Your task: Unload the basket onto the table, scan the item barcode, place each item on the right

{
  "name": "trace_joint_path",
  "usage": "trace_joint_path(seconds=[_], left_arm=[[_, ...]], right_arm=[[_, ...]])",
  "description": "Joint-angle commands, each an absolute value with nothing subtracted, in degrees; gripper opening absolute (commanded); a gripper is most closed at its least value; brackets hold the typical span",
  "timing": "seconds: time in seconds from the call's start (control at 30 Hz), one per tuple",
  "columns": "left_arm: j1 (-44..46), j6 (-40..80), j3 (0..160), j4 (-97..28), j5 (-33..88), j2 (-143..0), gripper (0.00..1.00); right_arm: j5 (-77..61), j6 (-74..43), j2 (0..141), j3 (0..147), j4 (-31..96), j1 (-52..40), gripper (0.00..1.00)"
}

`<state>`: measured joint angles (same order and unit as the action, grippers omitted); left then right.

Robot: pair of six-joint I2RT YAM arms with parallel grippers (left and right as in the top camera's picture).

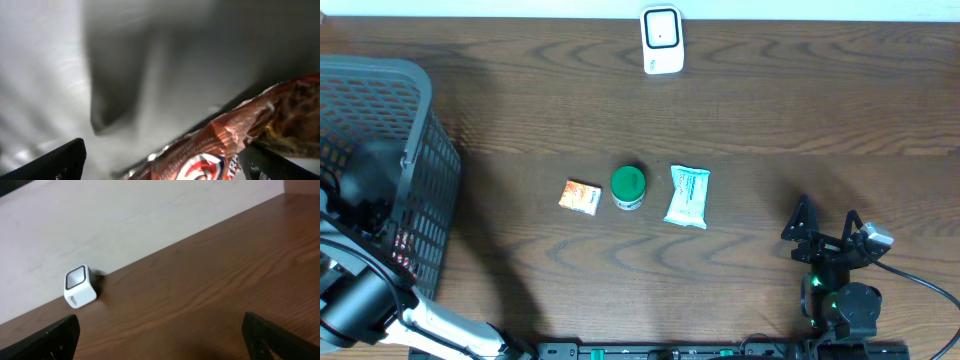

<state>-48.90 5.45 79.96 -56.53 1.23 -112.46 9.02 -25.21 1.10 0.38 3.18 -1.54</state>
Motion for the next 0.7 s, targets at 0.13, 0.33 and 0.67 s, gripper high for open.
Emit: trace_joint_path(seconds=[0.13, 0.33, 0.67], left_arm=[[-48.80, 1.48, 79.64, -56.27, 7.07, -106.80, 0.98], [-48.49, -1.37, 79.64, -57.39, 8.10, -106.50, 0.98], [-43.05, -8.54, 78.30, -54.85, 7.20, -106.54, 0.98]], right_arm=[[9.37, -25.04, 1.04, 0.32, 3.29, -1.58, 0.99], [9.37, -25.04, 1.04, 0.32, 3.31, -1.58, 0.99], [9.37, -25.04, 1.04, 0.32, 3.31, -1.58, 0.99]])
